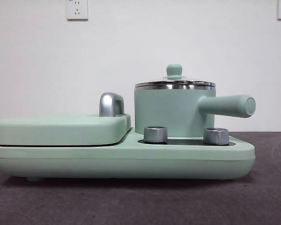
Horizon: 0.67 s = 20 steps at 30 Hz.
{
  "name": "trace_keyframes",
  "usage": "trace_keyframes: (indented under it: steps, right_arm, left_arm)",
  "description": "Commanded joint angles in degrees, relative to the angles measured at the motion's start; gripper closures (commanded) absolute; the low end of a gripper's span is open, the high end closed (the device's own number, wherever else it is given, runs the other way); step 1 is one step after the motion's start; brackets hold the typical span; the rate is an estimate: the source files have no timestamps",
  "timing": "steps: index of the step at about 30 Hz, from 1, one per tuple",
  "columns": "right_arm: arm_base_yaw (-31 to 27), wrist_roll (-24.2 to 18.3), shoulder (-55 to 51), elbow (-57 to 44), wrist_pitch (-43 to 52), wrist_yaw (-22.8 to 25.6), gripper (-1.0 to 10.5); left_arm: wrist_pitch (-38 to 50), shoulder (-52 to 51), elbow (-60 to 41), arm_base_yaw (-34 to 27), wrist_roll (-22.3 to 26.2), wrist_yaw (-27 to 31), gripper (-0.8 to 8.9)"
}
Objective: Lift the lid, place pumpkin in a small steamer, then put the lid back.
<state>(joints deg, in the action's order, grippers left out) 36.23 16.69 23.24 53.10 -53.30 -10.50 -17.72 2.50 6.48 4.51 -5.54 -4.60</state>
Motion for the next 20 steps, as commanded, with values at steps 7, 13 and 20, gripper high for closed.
trace_keyframes:
  steps: [7,13,20]
  right_arm:
    - [0.4,-0.2,0.2,0.4,0.7,0.0,9.2]
    - [0.4,-0.2,0.2,0.4,0.7,0.0,9.2]
    - [0.4,-0.2,0.2,0.4,0.7,0.0,9.2]
  left_arm:
    - [4.4,-2.3,-4.8,-0.4,0.5,6.3,8.07]
    - [6.8,-2.3,-5.8,-0.4,0.6,6.4,8.07]
    - [7.0,-2.3,-5.7,-0.4,1.0,6.4,8.07]
